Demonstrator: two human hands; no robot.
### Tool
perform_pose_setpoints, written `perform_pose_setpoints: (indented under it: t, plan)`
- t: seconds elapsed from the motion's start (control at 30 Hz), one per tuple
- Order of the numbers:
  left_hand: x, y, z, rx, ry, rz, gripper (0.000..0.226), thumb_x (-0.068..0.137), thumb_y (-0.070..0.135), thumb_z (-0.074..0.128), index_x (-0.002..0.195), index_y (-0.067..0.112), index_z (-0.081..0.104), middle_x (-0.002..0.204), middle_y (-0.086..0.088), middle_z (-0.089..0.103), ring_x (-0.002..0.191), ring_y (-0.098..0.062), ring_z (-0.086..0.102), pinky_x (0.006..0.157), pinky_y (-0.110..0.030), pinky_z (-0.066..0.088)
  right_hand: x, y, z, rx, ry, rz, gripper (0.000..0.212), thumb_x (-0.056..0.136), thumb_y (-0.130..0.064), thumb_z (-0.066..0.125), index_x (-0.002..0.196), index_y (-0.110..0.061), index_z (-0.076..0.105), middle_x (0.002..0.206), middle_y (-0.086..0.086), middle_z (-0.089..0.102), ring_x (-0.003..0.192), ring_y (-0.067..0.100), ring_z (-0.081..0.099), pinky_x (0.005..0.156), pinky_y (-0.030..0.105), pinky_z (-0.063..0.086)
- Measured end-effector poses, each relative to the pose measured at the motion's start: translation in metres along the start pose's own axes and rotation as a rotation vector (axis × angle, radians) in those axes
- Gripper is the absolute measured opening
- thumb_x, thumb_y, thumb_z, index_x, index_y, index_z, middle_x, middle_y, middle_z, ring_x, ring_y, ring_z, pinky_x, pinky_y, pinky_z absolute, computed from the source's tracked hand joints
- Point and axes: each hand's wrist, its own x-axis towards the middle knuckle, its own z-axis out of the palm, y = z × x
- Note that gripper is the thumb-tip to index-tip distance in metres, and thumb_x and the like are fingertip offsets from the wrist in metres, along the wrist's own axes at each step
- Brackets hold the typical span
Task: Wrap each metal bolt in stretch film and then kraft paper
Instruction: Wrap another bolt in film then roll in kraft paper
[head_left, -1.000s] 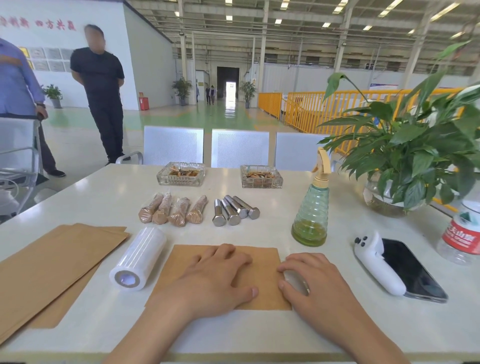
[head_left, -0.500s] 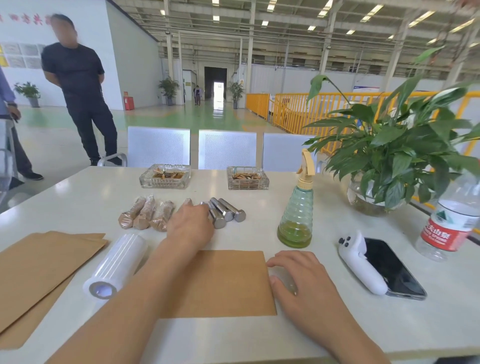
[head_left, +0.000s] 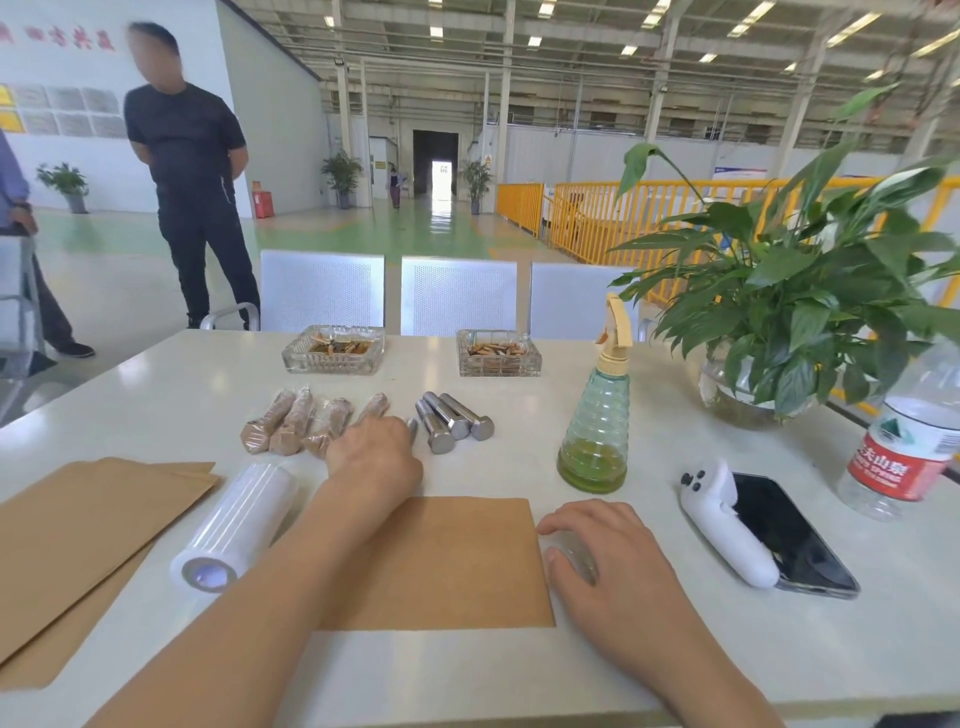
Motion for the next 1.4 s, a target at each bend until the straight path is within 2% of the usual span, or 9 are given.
perform_pose_setpoints:
  t: [0.13,0.2,0.27,0.33,0.43,0.6,0.7,1.03,1.4]
  plan:
    - [-0.012,-0.001,0.003,-0.087,0.041,-0.061,0.046,0.108,0.034,0.034,0.142,0.008,0.05,0.146,-0.011,0.054,0.143,-0.03,0.04,0.105,-0.04,0.042,-0.001,0.0,0.001,-0.041,-0.023,-0.001,0.03,0.091,-0.05,0.044,0.116,-0.048,0.061,0.118,-0.036,0.05,0.125,-0.01,0.034,0.109,0.027,0.033]
    - [-0.018,-0.005,0.002,-0.11,0.065,-0.028,0.046,0.104,0.021,0.038,0.147,0.007,0.043,0.15,-0.014,0.047,0.149,-0.032,0.028,0.111,-0.043,0.039,-0.001,0.0,0.003,-0.091,-0.047,-0.015,0.04,0.088,-0.056,0.039,0.124,-0.051,0.057,0.124,-0.038,0.045,0.127,-0.013,0.029,0.109,0.025,0.028]
    - [-0.026,-0.013,-0.004,-0.107,0.099,0.051,0.055,0.096,0.009,0.041,0.151,0.01,0.038,0.148,-0.013,0.045,0.145,-0.032,0.028,0.111,-0.043,0.038,-0.001,0.001,0.004,-0.118,-0.065,-0.028,0.045,0.088,-0.058,0.037,0.129,-0.054,0.056,0.128,-0.039,0.041,0.129,-0.014,0.025,0.107,0.022,0.024]
    - [-0.035,-0.026,-0.007,-0.136,0.149,0.199,0.049,0.096,0.008,0.042,0.145,0.014,0.046,0.141,-0.01,0.049,0.134,-0.032,0.037,0.108,-0.043,0.04,0.0,0.001,0.005,-0.132,-0.078,-0.036,0.042,0.09,-0.057,0.038,0.128,-0.055,0.058,0.129,-0.039,0.041,0.128,-0.014,0.025,0.106,0.02,0.02]
    - [-0.055,-0.047,-0.004,-0.376,0.123,0.529,0.03,0.102,0.01,0.047,0.126,0.021,0.06,0.119,-0.002,0.058,0.114,-0.025,0.049,0.101,-0.04,0.04,0.001,0.001,0.007,-0.133,-0.085,-0.036,0.038,0.091,-0.054,0.042,0.123,-0.054,0.062,0.125,-0.038,0.045,0.126,-0.011,0.029,0.103,0.018,0.019]
    - [-0.084,-0.068,0.015,-0.445,0.058,0.82,0.032,0.103,0.018,0.052,0.128,0.036,0.059,0.109,0.018,0.056,0.102,-0.004,0.044,0.092,-0.019,0.034,0.001,0.002,0.007,-0.136,-0.092,-0.035,0.04,0.089,-0.056,0.041,0.122,-0.055,0.062,0.124,-0.04,0.044,0.123,-0.012,0.03,0.1,0.016,0.019]
    - [-0.085,-0.073,0.022,-0.451,0.08,0.831,0.031,0.103,0.02,0.053,0.128,0.037,0.06,0.108,0.023,0.055,0.101,-0.001,0.043,0.09,-0.014,0.03,0.002,0.003,0.007,-0.128,-0.092,-0.033,0.041,0.087,-0.058,0.038,0.121,-0.055,0.062,0.123,-0.043,0.041,0.123,-0.017,0.027,0.101,0.014,0.018]
    - [-0.088,-0.085,0.022,-0.59,0.051,0.714,0.027,0.092,0.023,0.072,0.111,0.042,0.069,0.1,0.02,0.063,0.1,-0.007,0.056,0.091,-0.023,0.041,0.0,0.005,0.007,-0.133,-0.082,-0.03,0.044,0.087,-0.062,0.034,0.121,-0.056,0.061,0.126,-0.044,0.041,0.129,-0.017,0.025,0.104,0.009,0.016]
    - [-0.091,-0.087,0.024,-0.651,0.089,0.628,0.032,0.086,0.018,0.078,0.104,0.043,0.067,0.102,0.024,0.066,0.094,-0.004,0.062,0.08,-0.012,0.041,-0.002,0.006,0.006,-0.147,-0.099,-0.043,0.038,0.09,-0.059,0.039,0.121,-0.058,0.06,0.126,-0.045,0.04,0.127,-0.019,0.025,0.102,0.015,0.019]
